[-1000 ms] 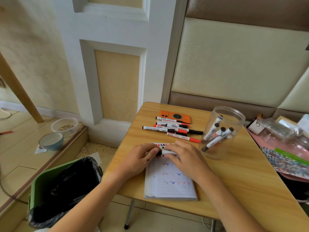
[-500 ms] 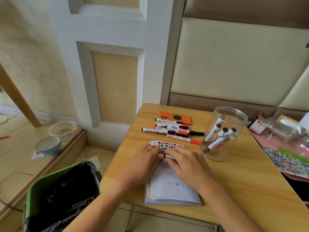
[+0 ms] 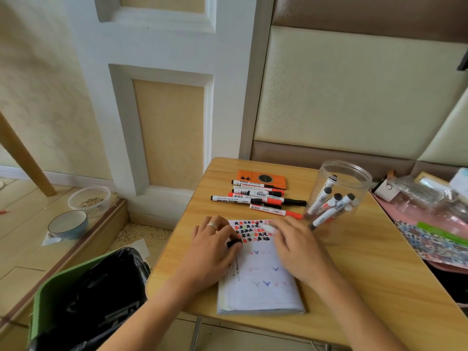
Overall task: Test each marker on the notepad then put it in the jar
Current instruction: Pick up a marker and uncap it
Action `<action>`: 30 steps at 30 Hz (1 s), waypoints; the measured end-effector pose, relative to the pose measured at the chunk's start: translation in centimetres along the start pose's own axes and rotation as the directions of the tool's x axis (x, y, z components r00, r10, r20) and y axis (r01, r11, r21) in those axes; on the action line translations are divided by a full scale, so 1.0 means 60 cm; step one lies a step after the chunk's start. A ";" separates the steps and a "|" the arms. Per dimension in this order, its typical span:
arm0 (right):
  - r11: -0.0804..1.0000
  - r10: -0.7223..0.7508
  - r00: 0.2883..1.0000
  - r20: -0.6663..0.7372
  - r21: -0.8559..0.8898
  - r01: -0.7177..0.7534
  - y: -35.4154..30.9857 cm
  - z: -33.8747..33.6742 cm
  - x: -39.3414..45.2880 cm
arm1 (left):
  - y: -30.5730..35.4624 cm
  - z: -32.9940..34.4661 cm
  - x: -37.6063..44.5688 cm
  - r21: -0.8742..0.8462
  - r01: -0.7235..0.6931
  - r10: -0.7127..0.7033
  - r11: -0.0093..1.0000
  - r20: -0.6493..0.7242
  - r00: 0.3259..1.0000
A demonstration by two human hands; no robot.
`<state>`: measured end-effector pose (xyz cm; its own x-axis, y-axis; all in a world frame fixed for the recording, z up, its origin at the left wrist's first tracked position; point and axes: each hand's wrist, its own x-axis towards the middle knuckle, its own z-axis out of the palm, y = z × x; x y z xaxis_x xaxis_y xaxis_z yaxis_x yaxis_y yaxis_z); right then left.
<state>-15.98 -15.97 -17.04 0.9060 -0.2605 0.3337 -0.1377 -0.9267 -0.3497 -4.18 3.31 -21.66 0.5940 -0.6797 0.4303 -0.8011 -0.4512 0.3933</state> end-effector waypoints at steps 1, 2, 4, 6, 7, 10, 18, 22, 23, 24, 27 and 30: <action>0.999 0.020 0.999 -0.026 0.045 -0.019 0.008 -0.001 0.001 | -0.001 -0.001 -0.001 -0.016 0.002 -0.002 1.000 0.008 1.000; 0.995 0.032 0.998 -0.049 0.096 -0.027 0.015 -0.002 0.002 | 0.000 -0.002 -0.002 -0.033 -0.001 0.002 0.999 0.019 1.000; 0.964 0.045 0.997 -0.060 0.263 -0.028 0.029 -0.002 0.006 | 0.001 -0.003 -0.005 -0.050 -0.031 0.033 0.998 0.046 0.998; 0.854 0.112 0.994 -0.018 0.513 -0.087 0.032 -0.004 0.008 | 0.000 -0.003 -0.006 -0.057 -0.054 0.059 0.997 0.085 0.995; 0.755 0.168 0.985 0.028 0.638 -0.147 0.029 -0.005 0.009 | -0.002 -0.002 -0.006 -0.064 -0.058 0.065 0.996 0.108 0.992; 0.397 0.282 0.935 0.217 0.860 -0.320 0.027 -0.007 0.011 | -0.006 0.000 -0.004 -0.089 -0.097 0.111 0.991 0.156 0.981; 0.427 0.281 0.937 0.207 0.847 -0.315 0.028 0.009 0.016 | -0.010 0.002 -0.001 -0.065 -0.202 0.212 0.977 0.288 0.934; 0.463 0.341 0.925 0.170 0.825 -0.323 0.020 0.013 0.015 | 0.000 -0.003 -0.001 -0.080 -0.168 0.185 0.983 0.329 0.926; 0.452 0.345 0.921 0.183 0.827 -0.333 0.017 0.014 0.015 | 0.002 -0.003 -0.002 -0.066 -0.175 0.187 0.982 0.327 0.926; 0.447 0.347 0.917 0.198 0.824 -0.348 0.015 0.015 0.016 | 0.003 -0.003 -0.003 -0.047 -0.185 0.190 0.982 0.328 0.925; 0.454 0.372 0.904 0.212 0.808 -0.376 0.014 0.021 0.018 | 0.003 -0.001 -0.005 0.005 -0.214 0.200 0.977 0.333 0.921; 0.463 0.420 0.890 0.178 0.801 -0.379 0.021 0.028 0.018 | 0.005 -0.001 -0.005 0.033 -0.226 0.200 0.974 0.357 0.912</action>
<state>-14.52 -16.94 -18.59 0.8198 -0.5726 -0.0059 -0.0865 -0.1136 -0.9898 -4.60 3.44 -21.62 0.3558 -0.9168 0.1811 -0.9167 -0.3047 0.2586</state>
